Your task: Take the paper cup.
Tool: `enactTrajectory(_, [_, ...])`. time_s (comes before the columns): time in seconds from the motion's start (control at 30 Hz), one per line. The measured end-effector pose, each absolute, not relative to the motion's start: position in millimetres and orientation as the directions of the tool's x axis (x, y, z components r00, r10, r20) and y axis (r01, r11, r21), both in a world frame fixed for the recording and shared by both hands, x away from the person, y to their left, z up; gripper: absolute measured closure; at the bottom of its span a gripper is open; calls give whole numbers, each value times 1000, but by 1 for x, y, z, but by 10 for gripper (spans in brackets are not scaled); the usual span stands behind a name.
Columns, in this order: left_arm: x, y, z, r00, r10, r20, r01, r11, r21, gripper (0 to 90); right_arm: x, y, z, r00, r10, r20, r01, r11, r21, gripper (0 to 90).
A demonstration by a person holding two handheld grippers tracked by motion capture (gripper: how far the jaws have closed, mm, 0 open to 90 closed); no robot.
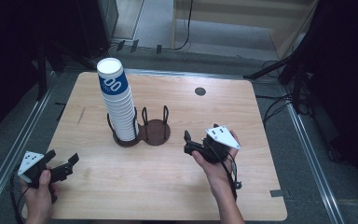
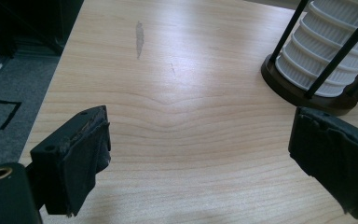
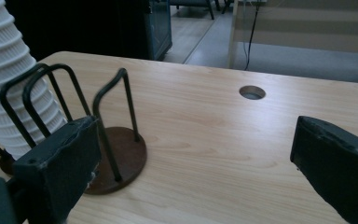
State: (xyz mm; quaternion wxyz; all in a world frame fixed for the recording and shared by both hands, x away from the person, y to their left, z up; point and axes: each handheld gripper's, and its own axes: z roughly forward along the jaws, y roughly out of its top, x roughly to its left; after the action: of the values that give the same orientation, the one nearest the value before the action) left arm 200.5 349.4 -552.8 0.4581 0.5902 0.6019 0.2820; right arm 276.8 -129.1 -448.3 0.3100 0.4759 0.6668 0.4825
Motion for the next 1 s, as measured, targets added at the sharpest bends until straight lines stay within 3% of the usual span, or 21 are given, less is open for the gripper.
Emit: enactTrajectory(1.0, [203, 348, -553, 125, 970, -208, 459, 129, 879, 67, 297, -32, -416, -487, 873, 32, 296, 130, 946, 17])
